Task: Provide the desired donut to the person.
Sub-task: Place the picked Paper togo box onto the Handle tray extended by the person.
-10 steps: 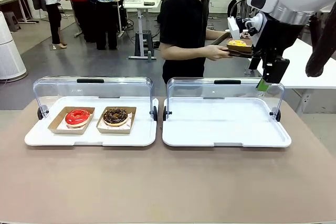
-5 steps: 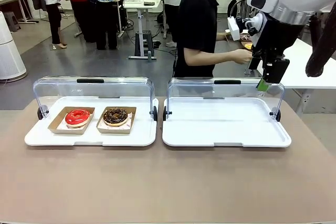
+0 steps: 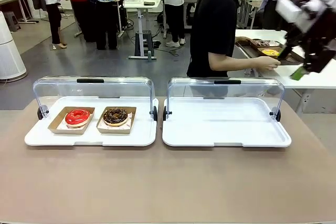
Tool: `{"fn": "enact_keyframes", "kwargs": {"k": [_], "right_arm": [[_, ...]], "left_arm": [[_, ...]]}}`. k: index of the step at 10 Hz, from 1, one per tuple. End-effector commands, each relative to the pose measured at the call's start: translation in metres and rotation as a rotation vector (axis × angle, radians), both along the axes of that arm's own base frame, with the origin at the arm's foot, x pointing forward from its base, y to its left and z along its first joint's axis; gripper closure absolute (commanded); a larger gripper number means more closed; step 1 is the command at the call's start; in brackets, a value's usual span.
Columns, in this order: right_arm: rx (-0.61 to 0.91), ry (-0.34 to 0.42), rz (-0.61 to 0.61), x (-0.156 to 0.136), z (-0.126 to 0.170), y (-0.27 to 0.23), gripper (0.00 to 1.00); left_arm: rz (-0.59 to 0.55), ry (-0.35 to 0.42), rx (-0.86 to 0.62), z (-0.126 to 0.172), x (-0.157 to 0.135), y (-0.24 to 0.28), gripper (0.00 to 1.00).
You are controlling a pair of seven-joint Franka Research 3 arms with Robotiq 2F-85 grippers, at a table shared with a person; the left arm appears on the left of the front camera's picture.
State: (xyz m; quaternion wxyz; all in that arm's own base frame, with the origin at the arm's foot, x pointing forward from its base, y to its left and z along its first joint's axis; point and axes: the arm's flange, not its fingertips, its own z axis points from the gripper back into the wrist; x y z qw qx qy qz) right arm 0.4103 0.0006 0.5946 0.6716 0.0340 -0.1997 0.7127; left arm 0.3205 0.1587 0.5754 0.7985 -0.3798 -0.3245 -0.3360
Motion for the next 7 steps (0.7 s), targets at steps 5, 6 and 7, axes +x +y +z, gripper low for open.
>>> {"fn": "enact_keyframes", "kwargs": {"k": [5,6,7], "right_arm": [[0.579,0.165,0.242,0.052,-0.034,-0.162,0.00],[0.620,0.156,0.252,0.053,-0.042,-0.172,0.00],[0.678,0.153,0.269,0.055,-0.050,-0.180,0.00]], "left_arm": [[-0.014,-0.023,-0.007,-0.001,-0.001,0.001,0.00],[-0.014,-0.023,-0.007,-0.001,-0.001,0.001,0.00],[-0.014,-0.023,-0.007,-0.001,-0.001,0.001,0.00]]}}
